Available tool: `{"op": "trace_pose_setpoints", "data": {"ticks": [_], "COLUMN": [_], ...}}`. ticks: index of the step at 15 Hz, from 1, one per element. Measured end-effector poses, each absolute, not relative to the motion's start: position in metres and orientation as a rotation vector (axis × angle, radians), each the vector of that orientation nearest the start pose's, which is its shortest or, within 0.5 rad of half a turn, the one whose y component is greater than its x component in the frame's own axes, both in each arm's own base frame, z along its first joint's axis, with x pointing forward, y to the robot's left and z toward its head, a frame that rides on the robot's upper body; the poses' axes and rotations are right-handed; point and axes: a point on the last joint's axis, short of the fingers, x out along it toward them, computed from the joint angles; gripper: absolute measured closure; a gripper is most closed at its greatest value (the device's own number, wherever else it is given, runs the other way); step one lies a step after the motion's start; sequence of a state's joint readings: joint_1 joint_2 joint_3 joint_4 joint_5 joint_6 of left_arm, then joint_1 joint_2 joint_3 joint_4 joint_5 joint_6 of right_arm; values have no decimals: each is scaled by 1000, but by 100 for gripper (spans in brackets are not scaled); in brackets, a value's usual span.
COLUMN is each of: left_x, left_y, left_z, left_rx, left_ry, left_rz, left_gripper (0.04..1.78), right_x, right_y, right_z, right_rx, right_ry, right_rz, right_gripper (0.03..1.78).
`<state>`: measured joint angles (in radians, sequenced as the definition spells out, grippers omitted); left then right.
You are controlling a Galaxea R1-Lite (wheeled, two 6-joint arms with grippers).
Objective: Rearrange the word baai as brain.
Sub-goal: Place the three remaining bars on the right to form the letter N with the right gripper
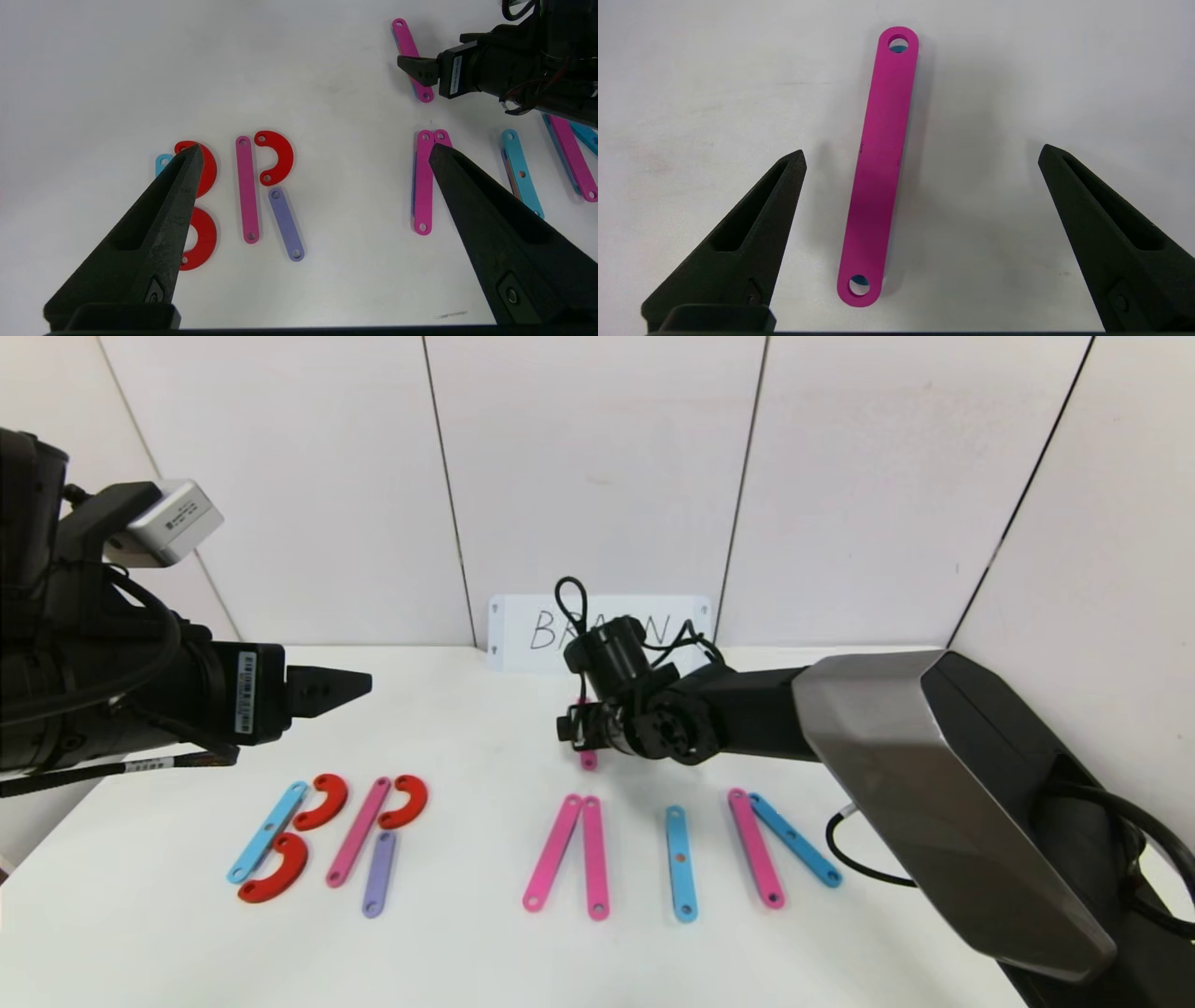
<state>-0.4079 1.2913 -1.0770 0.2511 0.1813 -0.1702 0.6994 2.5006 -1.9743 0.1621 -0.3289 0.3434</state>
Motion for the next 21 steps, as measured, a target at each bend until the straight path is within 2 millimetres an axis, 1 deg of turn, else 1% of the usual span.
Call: {"op": "trace_pose_setpoints", "data": {"ticks": [6, 17, 19, 21], "left_x": [181, 181, 181, 181], "left_y": [-74, -74, -74, -74], "left_z": [279, 280, 280, 280], "left_rx": [-32, -32, -32, -32], "left_ry": [462, 461, 461, 462], "left_rz": [-183, -184, -184, -184], "left_gripper": [13, 13, 13, 13], "right_x": [393, 387, 388, 387], "right_y": [324, 332, 332, 333], "right_z": [85, 79, 78, 78], "right_rx": [-24, -48, -54, -55], "right_ry": [662, 668, 669, 667], "right_rz": [249, 271, 271, 272], "right_gripper": [8, 8, 13, 29]}}
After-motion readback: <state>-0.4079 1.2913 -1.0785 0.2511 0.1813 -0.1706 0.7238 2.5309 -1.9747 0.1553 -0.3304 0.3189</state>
